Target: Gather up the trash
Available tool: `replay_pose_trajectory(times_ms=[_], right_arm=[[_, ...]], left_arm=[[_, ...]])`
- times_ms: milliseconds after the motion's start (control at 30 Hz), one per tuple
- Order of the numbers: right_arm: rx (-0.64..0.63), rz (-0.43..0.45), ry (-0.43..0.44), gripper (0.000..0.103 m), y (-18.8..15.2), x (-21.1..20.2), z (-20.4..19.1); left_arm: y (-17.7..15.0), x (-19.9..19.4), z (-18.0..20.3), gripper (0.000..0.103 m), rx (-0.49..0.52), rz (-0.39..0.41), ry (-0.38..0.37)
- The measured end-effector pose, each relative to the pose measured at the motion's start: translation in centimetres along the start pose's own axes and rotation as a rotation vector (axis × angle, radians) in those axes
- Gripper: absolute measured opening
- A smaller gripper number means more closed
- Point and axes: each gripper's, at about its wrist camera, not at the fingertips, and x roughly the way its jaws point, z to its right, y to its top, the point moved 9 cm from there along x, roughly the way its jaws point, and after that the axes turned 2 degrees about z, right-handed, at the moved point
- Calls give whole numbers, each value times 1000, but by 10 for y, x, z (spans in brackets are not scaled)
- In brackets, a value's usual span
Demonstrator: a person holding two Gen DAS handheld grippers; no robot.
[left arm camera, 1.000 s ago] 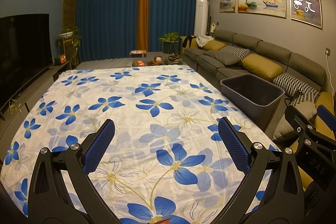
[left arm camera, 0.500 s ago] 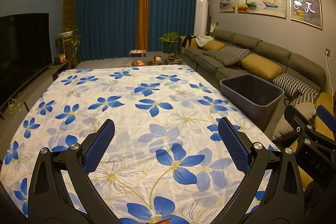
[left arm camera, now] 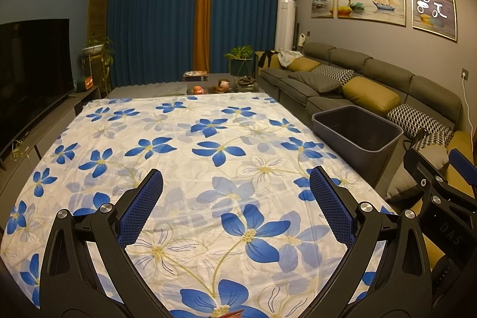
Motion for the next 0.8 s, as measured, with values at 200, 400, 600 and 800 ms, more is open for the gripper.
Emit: replay_pose_trajectory(times_ms=[200, 400, 600, 800], right_arm=[[1, 0, 0, 97, 2, 0, -1], [4, 0, 0, 97, 4, 1, -1], [7, 1, -2, 97, 5, 1, -1], [6, 1, -2, 97, 5, 1, -1]], left_arm=[[0, 0, -1, 97, 0, -1, -1], [0, 0, -1, 97, 0, -1, 0], [1, 0, -1, 97, 0, -1, -1], [1, 0, 0, 97, 2, -2, 0]])
